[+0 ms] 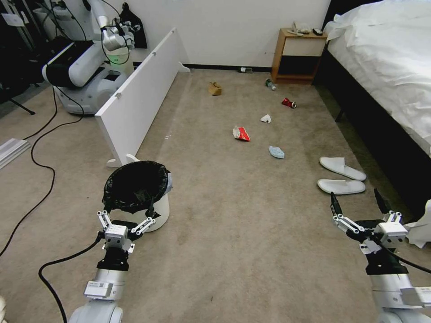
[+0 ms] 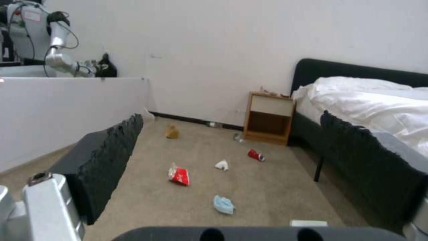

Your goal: Pick up the trash bin and place the garbage on the floor into it.

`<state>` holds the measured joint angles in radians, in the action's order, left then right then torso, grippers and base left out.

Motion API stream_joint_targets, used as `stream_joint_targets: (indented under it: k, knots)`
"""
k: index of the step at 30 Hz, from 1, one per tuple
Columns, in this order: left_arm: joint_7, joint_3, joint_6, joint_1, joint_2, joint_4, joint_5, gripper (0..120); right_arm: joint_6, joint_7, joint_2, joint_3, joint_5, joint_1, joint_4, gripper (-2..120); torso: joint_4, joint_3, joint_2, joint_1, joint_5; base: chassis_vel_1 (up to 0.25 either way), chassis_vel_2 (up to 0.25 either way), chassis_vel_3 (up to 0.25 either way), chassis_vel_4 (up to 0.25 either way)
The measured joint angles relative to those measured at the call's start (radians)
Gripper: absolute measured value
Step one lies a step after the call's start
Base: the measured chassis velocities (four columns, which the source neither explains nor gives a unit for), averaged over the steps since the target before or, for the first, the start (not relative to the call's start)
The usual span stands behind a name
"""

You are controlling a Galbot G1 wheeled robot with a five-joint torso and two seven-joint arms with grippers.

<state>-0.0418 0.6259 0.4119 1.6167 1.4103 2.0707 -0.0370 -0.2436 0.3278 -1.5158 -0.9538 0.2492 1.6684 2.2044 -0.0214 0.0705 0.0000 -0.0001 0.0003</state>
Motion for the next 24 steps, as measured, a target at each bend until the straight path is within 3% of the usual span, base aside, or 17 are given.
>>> stream_joint_targets:
  k: [24]
  knots:
    - [0.004,0.001,0.005,0.004,0.007,0.001,-0.007,100,-0.022,0.002,-0.002,0.002,0.022,0.007,0.003,100,0.0001,0.000,0.000,0.000,-0.0003,0.007,0.008,-0.005,-0.007]
